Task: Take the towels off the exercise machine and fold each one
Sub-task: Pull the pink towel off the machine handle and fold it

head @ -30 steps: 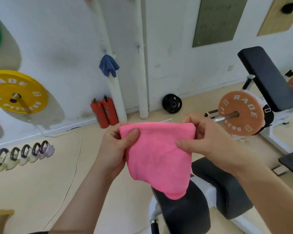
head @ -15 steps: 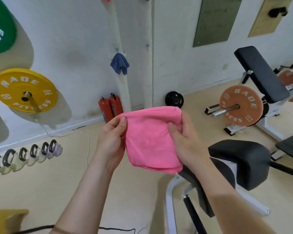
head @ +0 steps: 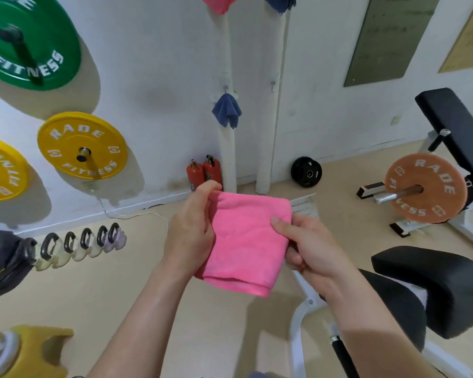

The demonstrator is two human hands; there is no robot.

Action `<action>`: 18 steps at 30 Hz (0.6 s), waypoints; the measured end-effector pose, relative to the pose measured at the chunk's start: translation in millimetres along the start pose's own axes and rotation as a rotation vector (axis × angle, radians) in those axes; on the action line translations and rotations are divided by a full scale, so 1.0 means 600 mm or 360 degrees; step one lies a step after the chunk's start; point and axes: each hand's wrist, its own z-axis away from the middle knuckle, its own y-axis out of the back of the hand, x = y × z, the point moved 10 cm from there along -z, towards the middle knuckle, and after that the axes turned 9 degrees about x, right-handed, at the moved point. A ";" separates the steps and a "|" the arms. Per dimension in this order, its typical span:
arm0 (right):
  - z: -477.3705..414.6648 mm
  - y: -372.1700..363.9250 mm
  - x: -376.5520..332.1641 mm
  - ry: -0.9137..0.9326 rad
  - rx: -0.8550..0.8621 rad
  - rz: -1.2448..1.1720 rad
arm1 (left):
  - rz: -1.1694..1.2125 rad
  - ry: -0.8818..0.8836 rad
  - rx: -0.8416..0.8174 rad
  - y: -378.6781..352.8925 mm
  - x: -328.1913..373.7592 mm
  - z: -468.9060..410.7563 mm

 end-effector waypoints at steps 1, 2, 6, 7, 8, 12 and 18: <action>-0.013 -0.002 0.005 -0.0063 -0.0005 -0.0063 | 0.0030 0.0058 -0.0031 -0.015 -0.015 -0.009; -0.024 -0.003 0.007 -0.0103 0.0008 -0.0116 | 0.0121 0.0176 -0.0049 -0.030 -0.032 -0.016; -0.092 -0.018 -0.010 -0.0149 -0.0081 -0.0346 | 0.0376 0.0539 -0.0219 -0.104 -0.105 -0.050; -0.119 -0.021 -0.019 -0.0133 -0.0132 -0.0361 | 0.0317 0.0466 -0.0334 -0.130 -0.112 -0.066; -0.149 -0.024 -0.031 -0.0104 -0.0162 -0.0334 | 0.0230 0.0334 -0.0448 -0.155 -0.112 -0.083; -0.279 -0.020 -0.099 0.0044 -0.0058 -0.0032 | 0.0104 -0.0122 -0.0359 -0.205 -0.084 -0.198; -0.432 -0.060 -0.240 0.0544 -0.0219 0.0495 | 0.0653 0.0332 -0.0577 -0.288 -0.088 -0.371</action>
